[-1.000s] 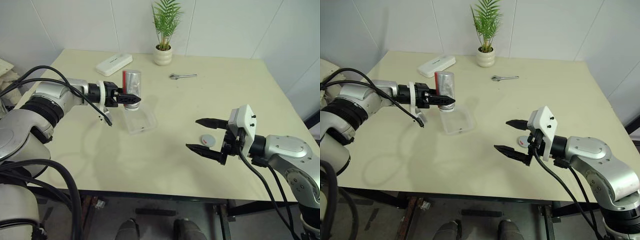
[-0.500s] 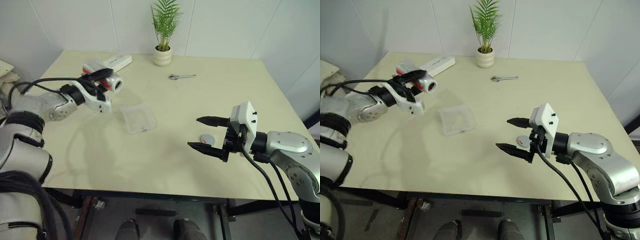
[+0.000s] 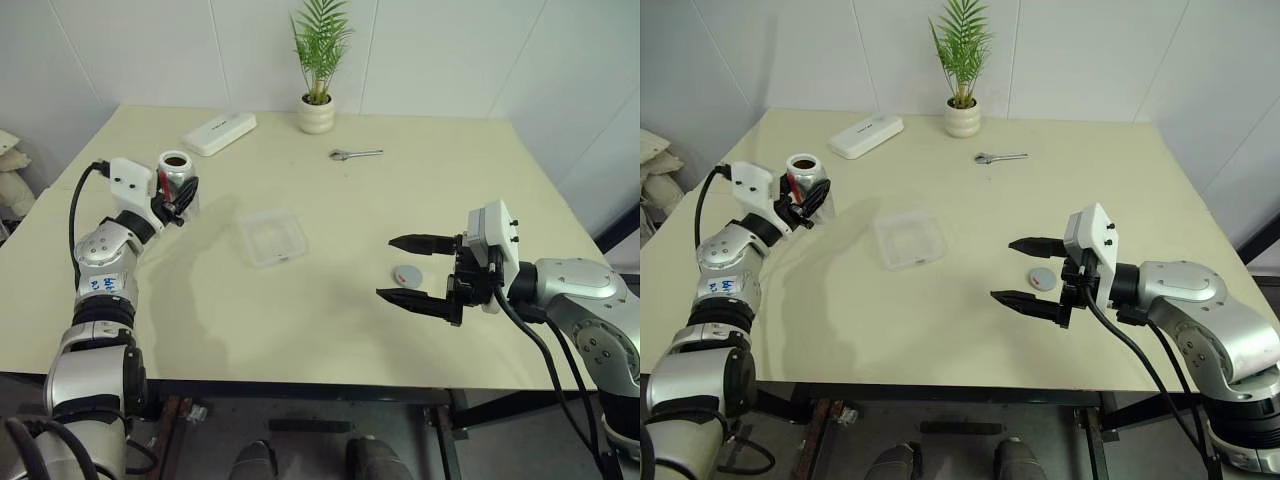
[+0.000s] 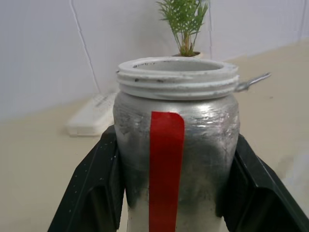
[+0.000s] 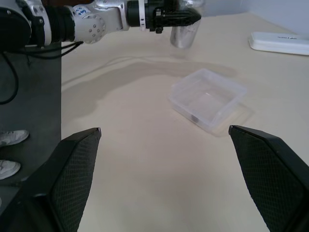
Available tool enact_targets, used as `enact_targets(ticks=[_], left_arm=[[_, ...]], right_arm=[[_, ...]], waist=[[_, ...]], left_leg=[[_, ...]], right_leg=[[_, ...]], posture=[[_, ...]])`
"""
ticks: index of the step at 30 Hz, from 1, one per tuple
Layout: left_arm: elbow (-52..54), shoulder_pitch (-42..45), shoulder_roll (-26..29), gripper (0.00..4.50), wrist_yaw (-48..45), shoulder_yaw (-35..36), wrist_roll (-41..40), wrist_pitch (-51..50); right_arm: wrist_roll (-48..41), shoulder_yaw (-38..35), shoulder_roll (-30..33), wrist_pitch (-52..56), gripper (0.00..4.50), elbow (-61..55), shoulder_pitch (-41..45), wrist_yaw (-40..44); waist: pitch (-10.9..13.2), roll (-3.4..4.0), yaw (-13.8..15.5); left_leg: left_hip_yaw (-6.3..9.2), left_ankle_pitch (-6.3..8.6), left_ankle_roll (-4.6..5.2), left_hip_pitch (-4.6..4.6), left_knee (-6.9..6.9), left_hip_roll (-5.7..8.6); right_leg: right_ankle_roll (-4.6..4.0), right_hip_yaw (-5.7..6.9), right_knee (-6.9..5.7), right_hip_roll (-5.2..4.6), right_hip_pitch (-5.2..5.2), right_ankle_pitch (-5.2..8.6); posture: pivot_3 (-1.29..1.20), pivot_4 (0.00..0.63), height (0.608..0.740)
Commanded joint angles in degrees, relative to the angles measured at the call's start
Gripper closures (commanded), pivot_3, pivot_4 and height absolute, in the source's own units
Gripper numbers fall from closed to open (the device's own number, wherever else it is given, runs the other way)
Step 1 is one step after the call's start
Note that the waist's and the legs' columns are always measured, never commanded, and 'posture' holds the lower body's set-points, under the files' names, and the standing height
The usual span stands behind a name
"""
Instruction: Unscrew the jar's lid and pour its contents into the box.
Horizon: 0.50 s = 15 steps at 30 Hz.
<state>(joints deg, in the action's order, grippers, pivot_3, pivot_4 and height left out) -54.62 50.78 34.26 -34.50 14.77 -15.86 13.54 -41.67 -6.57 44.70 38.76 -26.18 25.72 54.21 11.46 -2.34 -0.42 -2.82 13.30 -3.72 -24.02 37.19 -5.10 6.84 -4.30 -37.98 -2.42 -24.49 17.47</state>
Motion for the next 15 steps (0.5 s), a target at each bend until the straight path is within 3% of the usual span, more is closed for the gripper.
enact_targets(ticks=[1,15], left_arm=[[7.7,-3.1,-0.1,2.39,-0.7,2.6,-3.9,-7.3],[20.5,-13.3,-0.2,2.39,-0.6,4.7,-5.0,-14.7]], right_arm=[[-1.0,-0.8,0.9,-1.1,0.04,-0.1,0.4,2.1],[-2.4,-0.8,-0.6,-1.3,0.04,1.5,1.3,3.0]], waist=[[0.0,0.00,-0.1],[0.0,0.00,0.1]], left_leg=[[0.00,-0.01,0.00,0.02,0.00,0.00],[-0.01,-0.05,0.03,0.01,0.00,0.00]], right_leg=[[0.00,-0.01,0.00,0.00,0.01,-0.01],[0.00,-0.07,0.10,0.00,0.01,-0.15]], posture=[[0.00,0.150,0.740],[0.00,0.150,0.740]])
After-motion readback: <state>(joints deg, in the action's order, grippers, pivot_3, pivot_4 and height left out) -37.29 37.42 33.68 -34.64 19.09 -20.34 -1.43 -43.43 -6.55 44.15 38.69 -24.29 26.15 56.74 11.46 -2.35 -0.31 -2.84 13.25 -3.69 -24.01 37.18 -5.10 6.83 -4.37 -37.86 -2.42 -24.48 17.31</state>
